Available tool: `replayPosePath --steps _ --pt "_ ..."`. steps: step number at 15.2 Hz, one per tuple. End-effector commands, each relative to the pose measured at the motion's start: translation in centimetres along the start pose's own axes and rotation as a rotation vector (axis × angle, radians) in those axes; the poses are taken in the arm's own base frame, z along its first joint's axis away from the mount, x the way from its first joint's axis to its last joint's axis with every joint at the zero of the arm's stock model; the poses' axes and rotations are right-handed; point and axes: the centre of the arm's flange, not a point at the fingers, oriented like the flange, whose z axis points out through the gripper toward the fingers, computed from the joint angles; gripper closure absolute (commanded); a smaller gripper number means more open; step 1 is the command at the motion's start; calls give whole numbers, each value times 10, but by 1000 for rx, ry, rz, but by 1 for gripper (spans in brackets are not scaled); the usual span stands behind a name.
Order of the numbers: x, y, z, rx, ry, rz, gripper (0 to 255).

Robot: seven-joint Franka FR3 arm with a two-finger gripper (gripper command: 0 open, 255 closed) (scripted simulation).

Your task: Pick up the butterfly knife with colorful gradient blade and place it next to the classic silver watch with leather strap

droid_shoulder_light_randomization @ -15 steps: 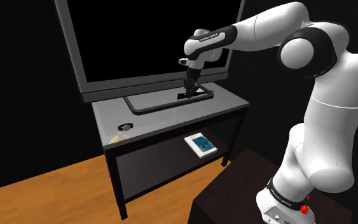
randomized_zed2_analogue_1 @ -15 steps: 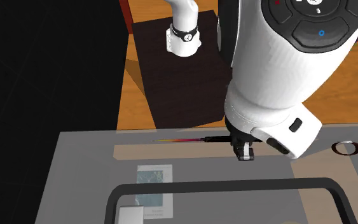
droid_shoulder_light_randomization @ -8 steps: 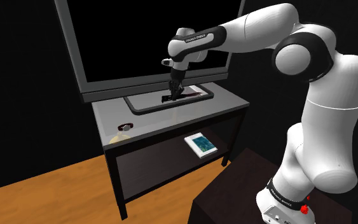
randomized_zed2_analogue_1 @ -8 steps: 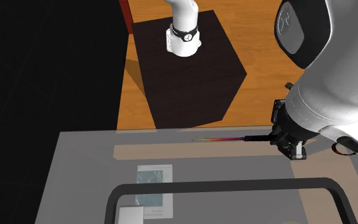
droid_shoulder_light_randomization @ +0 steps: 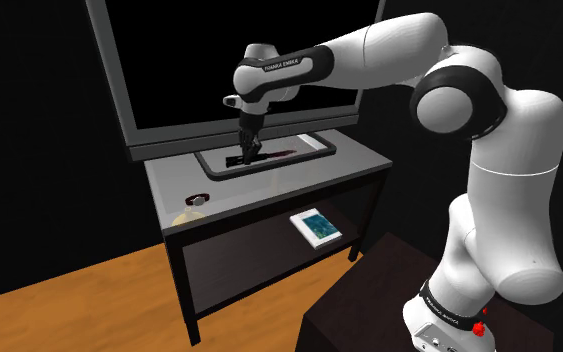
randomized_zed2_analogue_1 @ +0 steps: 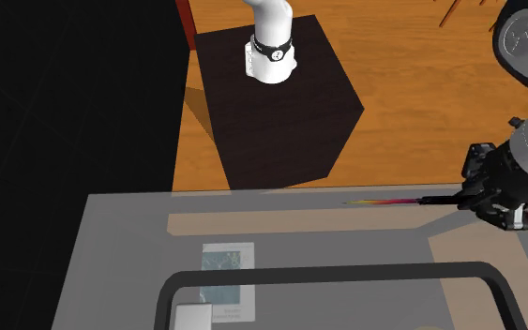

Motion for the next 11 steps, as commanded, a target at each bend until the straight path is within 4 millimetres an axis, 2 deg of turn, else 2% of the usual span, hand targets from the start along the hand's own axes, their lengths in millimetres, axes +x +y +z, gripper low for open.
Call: replayPosePath --steps 1,4,11 --pt "26 -1 2 0 0 1 255" --pt "63 -2 7 0 0 1 255" --pt "59 -1 43 0 0 1 255"
